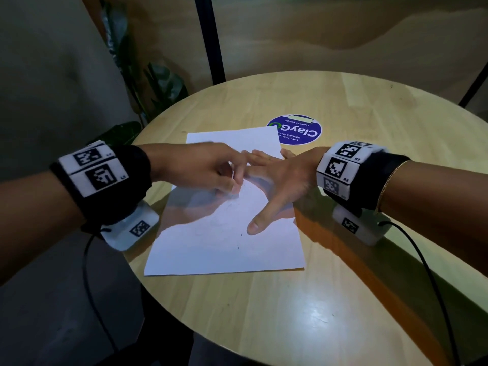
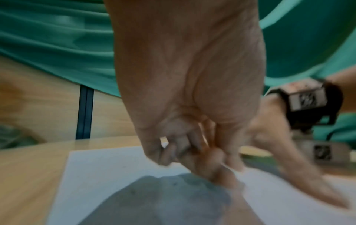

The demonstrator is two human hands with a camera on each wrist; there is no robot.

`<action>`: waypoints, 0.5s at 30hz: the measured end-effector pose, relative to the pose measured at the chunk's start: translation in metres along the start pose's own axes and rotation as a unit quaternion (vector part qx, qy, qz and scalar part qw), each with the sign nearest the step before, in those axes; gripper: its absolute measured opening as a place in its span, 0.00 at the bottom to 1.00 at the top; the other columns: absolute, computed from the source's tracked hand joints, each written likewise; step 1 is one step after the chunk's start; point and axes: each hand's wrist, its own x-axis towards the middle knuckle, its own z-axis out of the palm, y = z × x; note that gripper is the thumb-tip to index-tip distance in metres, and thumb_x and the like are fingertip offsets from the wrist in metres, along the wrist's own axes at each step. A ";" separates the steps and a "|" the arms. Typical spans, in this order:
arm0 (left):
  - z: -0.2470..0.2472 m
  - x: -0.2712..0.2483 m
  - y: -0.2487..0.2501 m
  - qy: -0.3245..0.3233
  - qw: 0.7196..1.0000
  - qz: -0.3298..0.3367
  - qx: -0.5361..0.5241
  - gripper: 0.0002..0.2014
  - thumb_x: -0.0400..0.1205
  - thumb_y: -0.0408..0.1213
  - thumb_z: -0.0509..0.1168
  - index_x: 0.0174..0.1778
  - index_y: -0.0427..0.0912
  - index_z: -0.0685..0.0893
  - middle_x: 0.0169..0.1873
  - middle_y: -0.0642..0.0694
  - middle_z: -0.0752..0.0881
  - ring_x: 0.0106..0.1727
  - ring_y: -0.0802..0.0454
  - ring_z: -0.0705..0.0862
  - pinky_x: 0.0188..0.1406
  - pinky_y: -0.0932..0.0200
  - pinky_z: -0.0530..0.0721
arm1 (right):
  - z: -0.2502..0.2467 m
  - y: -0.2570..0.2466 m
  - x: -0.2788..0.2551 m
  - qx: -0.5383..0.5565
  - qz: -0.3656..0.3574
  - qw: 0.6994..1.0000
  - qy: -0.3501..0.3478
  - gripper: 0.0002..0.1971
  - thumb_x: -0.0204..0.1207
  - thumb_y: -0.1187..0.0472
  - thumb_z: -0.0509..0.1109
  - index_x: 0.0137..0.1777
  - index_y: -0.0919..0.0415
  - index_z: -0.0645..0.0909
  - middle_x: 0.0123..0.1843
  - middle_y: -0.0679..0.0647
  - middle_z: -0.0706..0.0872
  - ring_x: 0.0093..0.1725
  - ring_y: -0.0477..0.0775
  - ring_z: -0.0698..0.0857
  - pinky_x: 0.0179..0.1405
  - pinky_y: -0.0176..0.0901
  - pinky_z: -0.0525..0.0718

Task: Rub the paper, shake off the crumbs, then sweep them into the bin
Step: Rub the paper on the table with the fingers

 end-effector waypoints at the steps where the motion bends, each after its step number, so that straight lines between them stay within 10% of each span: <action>1: 0.002 -0.004 0.005 -0.052 0.998 0.003 -0.019 0.04 0.89 0.36 0.75 0.50 0.43 0.88 0.40 0.42 0.95 0.39 0.53 0.90 0.46 0.60 0.87 | 0.001 -0.001 -0.001 0.001 0.000 1.000 0.000 0.67 0.59 0.15 0.74 0.90 0.26 0.36 0.91 0.38 0.24 0.88 0.40 0.23 0.88 0.69 0.29; 3: 0.001 -0.004 0.007 -0.069 0.998 0.006 -0.007 0.03 0.89 0.37 0.75 0.51 0.43 0.90 0.41 0.43 0.96 0.40 0.56 0.90 0.45 0.64 0.86 | 0.000 0.000 -0.001 0.004 -0.001 1.000 0.000 0.66 0.59 0.15 0.75 0.90 0.25 0.36 0.91 0.38 0.24 0.88 0.40 0.23 0.88 0.70 0.30; 6: -0.003 -0.002 0.003 0.070 0.995 0.004 0.065 0.04 0.88 0.37 0.74 0.49 0.51 0.91 0.40 0.54 0.94 0.41 0.64 0.88 0.44 0.65 0.81 | 0.000 0.002 0.004 0.009 -0.008 1.000 -0.003 0.69 0.54 0.12 0.74 0.89 0.24 0.36 0.91 0.36 0.24 0.87 0.39 0.22 0.87 0.72 0.30; 11: 0.005 -0.015 0.012 -0.081 0.996 0.021 -0.024 0.02 0.89 0.36 0.76 0.51 0.45 0.91 0.42 0.41 0.95 0.45 0.40 0.92 0.48 0.55 0.88 | 0.001 0.003 0.004 -0.001 -0.004 1.000 0.003 0.69 0.56 0.14 0.74 0.90 0.26 0.34 0.92 0.39 0.25 0.89 0.43 0.24 0.87 0.73 0.31; 15: -0.006 -0.017 0.003 0.084 0.996 0.005 -0.021 0.01 0.88 0.38 0.77 0.52 0.46 0.93 0.40 0.57 0.95 0.35 0.61 0.89 0.39 0.70 0.82 | -0.006 0.000 -0.006 0.022 -0.014 0.999 0.037 0.60 0.65 0.19 0.75 0.92 0.27 0.44 0.95 0.40 0.34 0.93 0.47 0.35 0.90 0.70 0.36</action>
